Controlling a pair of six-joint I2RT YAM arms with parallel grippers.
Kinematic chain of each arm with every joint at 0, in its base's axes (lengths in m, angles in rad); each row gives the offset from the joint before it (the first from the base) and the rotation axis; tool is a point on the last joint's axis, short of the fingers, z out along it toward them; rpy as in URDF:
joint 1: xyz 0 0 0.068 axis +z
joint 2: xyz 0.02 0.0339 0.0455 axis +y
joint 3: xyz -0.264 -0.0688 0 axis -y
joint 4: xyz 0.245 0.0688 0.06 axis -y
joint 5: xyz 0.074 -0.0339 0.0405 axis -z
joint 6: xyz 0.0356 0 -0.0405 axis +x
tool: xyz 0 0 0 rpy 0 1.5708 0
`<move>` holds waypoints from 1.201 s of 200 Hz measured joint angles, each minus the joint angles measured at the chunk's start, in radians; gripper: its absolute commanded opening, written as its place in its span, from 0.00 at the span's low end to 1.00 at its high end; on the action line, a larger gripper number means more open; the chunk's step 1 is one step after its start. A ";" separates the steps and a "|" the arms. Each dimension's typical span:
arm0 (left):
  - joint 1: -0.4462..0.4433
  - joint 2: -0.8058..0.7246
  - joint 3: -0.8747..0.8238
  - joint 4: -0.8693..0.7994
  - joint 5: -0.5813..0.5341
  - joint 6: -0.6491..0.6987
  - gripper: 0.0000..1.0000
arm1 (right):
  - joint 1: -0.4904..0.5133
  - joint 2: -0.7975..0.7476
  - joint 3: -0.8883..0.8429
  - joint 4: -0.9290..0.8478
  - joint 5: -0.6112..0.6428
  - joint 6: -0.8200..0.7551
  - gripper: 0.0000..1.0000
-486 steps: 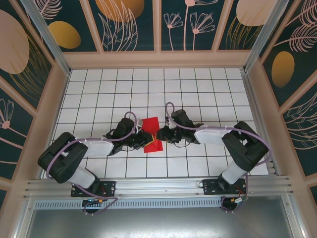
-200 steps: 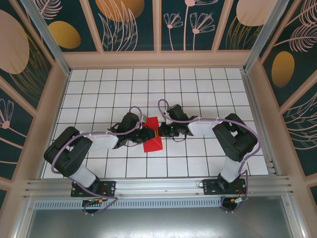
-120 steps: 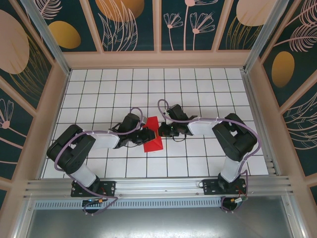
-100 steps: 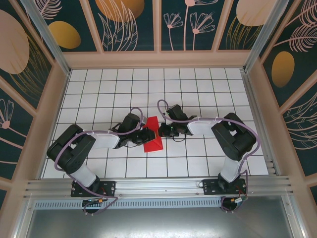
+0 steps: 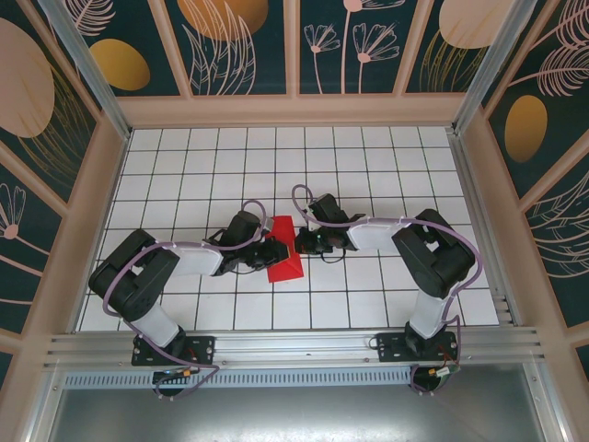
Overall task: Fold a paper plane with a square sheet of paper (pick it up from the middle)
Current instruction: Fold the triangle a second time at the center of the table.
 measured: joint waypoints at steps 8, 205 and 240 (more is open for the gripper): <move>0.000 0.002 0.000 0.000 0.000 0.000 0.17 | 0.000 0.000 0.000 0.000 0.000 0.000 0.03; 0.000 0.027 0.000 0.000 0.000 0.000 0.16 | -0.001 0.024 0.018 -0.003 0.004 -0.007 0.02; 0.000 0.034 0.000 -0.001 -0.002 0.000 0.16 | -0.001 0.025 0.018 -0.003 0.004 -0.007 0.02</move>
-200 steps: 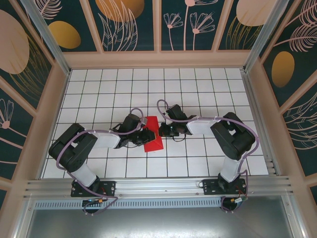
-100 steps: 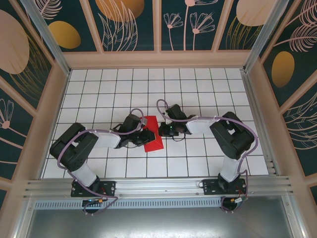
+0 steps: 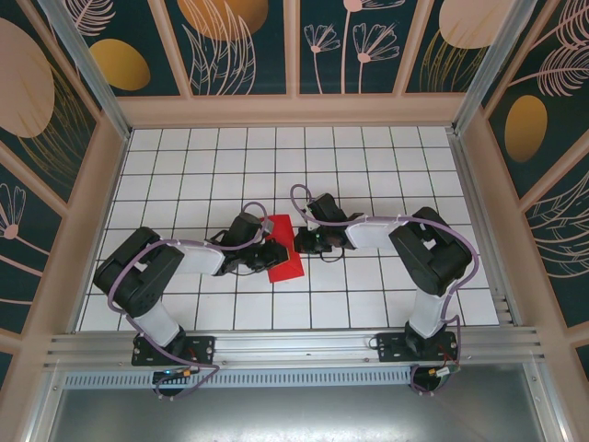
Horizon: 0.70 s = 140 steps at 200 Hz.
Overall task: Fold a paper plane with a square sheet of paper (pick it up from the middle)
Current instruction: Fold the triangle a second time at the center of the table.
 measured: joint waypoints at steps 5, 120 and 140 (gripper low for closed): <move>0.000 0.000 0.000 0.000 -0.001 0.000 0.16 | 0.000 0.000 0.000 0.000 0.000 0.000 0.02; 0.000 0.008 -0.004 -0.010 -0.036 -0.002 0.15 | 0.000 0.000 0.019 -0.028 0.002 0.013 0.22; 0.000 0.007 -0.017 0.013 -0.040 -0.014 0.15 | 0.000 -0.023 0.022 -0.051 0.021 0.030 0.28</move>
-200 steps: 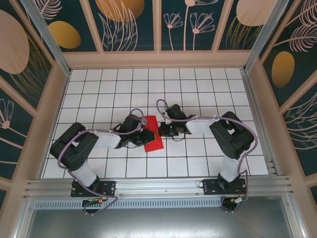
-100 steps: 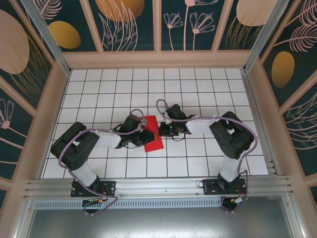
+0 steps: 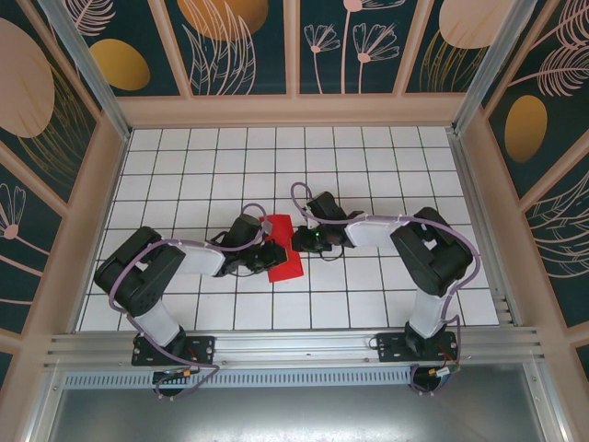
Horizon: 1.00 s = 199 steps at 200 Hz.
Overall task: Fold a paper plane with a square sheet of paper (pick it up from the middle)
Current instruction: Fold the triangle a second time at the center of the table.
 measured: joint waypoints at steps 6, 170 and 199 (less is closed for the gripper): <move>0.000 0.000 -0.003 0.006 -0.001 -0.003 0.15 | 0.000 -0.014 0.000 -0.011 0.006 0.003 0.29; -0.006 -0.006 -0.026 0.045 -0.026 -0.032 0.12 | 0.125 -0.120 -0.077 -0.053 -0.013 0.064 0.09; -0.006 -0.006 -0.026 0.045 -0.027 -0.039 0.12 | 0.141 -0.137 -0.083 -0.081 0.063 0.064 0.22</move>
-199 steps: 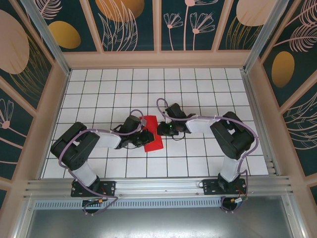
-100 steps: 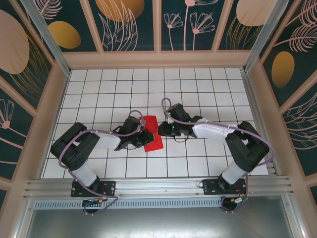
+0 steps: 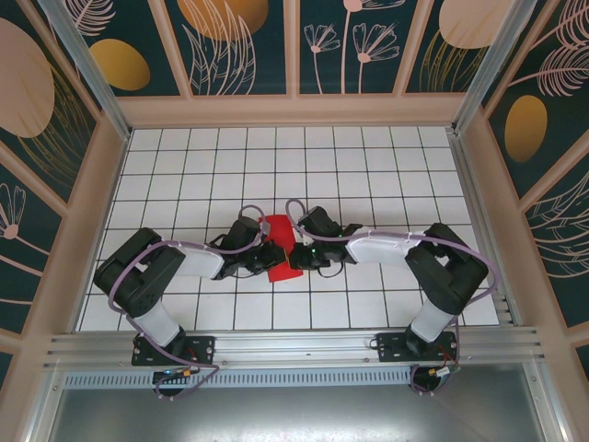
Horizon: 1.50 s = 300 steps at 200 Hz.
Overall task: Fold a paper plane with a square sheet of paper (pick it up from the middle)
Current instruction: Fold the triangle a second time at the center of the table.
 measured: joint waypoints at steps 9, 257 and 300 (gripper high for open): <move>0.000 0.000 0.000 0.000 0.000 -0.001 0.12 | 0.000 -0.019 -0.006 -0.011 0.030 0.003 0.26; 0.000 -0.003 -0.002 0.004 -0.011 -0.047 0.13 | -0.081 0.050 -0.028 0.043 -0.127 -0.118 0.14; 0.000 -0.023 -0.012 0.004 -0.019 -0.034 0.19 | -0.107 0.079 -0.038 0.076 -0.184 -0.121 0.10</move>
